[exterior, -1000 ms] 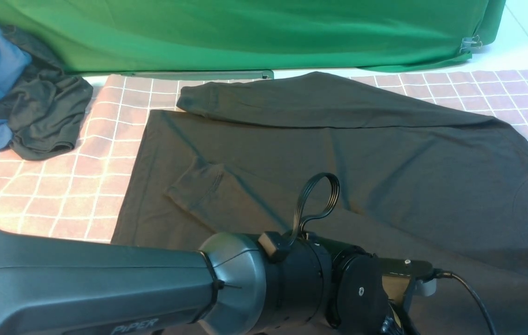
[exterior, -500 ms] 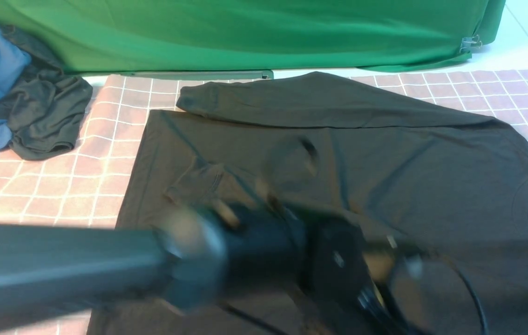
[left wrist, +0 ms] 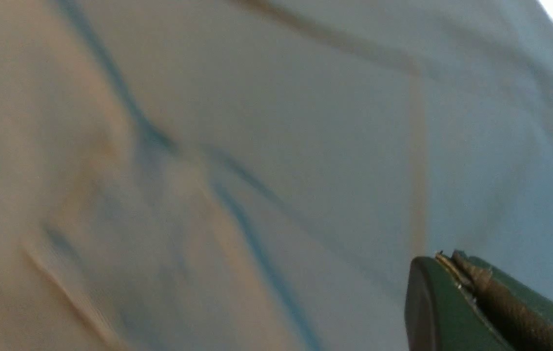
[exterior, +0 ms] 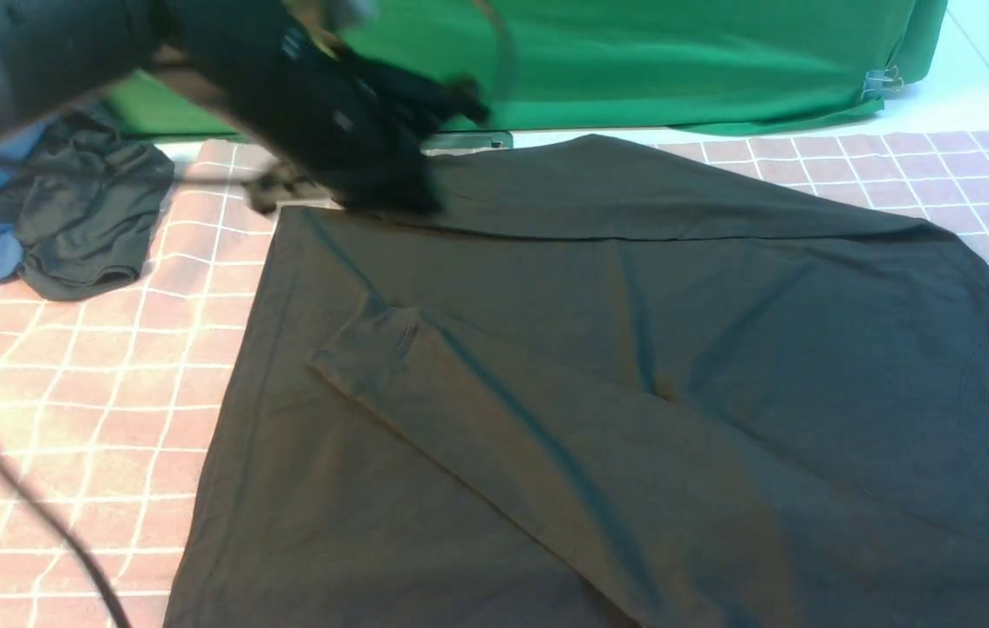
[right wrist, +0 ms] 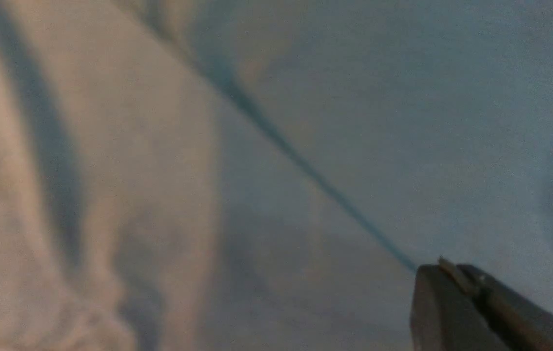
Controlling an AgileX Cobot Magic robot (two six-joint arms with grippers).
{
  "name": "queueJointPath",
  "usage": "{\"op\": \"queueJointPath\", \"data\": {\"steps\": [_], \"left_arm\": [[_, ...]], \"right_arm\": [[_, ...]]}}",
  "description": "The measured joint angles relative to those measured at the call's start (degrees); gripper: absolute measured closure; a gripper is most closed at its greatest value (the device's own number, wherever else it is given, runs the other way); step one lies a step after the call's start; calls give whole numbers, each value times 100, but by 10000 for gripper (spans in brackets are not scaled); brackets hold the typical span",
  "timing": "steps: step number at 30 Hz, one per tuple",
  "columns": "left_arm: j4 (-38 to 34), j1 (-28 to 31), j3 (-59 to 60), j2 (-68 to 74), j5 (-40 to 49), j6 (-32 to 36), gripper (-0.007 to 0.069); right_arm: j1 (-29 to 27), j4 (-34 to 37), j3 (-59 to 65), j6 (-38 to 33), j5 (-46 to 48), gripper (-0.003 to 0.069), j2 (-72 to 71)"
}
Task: Fold a long-sleeved shirt over a pink coffee tablecloth.
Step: 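Grab the top left corner of the dark shirt with the left gripper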
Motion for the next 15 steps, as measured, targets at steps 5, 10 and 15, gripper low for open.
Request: {"op": "queueJointPath", "data": {"steps": [5,10,15], "left_arm": [[0,754,-1035,1138,-121,94,585],[44,1170,-2061,2307,-141,101,459],[154,1290,-2618,3081,-221,101,316]], "right_arm": [[366,106,240,-201,-38,623,-2],[455,122,343,-220,-109,623,-2],[455,122,361,-225,-121,623,-2]]}}
